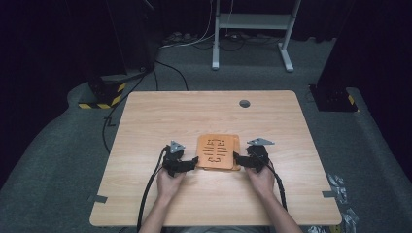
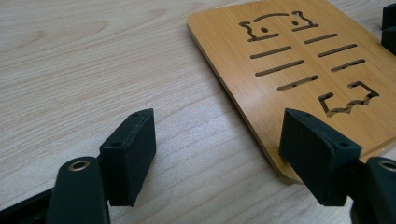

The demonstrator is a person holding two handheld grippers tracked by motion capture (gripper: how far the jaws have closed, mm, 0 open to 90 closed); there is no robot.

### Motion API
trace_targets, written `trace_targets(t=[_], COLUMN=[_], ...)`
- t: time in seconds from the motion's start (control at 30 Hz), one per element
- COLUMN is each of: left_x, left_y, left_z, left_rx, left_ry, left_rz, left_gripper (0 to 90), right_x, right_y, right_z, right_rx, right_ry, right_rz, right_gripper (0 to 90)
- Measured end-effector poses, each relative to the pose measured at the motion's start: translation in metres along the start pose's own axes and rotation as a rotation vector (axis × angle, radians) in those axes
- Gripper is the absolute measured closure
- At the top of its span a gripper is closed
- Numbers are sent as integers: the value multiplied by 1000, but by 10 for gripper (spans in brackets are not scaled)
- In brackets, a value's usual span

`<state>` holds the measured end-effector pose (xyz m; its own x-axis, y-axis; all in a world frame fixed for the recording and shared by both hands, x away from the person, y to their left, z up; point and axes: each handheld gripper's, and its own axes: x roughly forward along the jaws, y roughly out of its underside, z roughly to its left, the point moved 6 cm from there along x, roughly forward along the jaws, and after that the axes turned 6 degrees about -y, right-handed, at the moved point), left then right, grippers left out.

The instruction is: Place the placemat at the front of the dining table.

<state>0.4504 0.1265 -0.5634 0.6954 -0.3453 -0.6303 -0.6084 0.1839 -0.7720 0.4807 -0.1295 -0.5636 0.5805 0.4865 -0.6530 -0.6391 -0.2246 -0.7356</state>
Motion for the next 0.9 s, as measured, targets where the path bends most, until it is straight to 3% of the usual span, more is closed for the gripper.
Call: trace_targets(t=[0.13,0.17,0.23,0.27,0.3,0.37,0.8,0.9], left_x=[1,1,2,2,2,2,2,1], left_y=[0,1,2,2,2,2,2,2], left_z=[-1,-2,-3,-4,-5,-3,-3,0], left_rx=[28,35,87,119,122,103,102,75], left_ry=[-20,-52,-103,-113,-118,-109,-109,-111], left_rz=[7,18,25,21,18,25,26,25], left_gripper=[284,305,334,334,342,340,327,326], right_x=[0,0,0,0,0,0,-1,-1], right_y=[0,0,0,0,0,0,0,0], right_z=[0,0,0,0,0,-1,0,0], right_rx=[0,0,1,1,1,1,1,0], right_ry=[6,5,3,3,6,7,7,7], right_rz=[-2,-1,1,1,-1,-2,0,-1], right_gripper=[242,242,242,245,245,245,245,245])
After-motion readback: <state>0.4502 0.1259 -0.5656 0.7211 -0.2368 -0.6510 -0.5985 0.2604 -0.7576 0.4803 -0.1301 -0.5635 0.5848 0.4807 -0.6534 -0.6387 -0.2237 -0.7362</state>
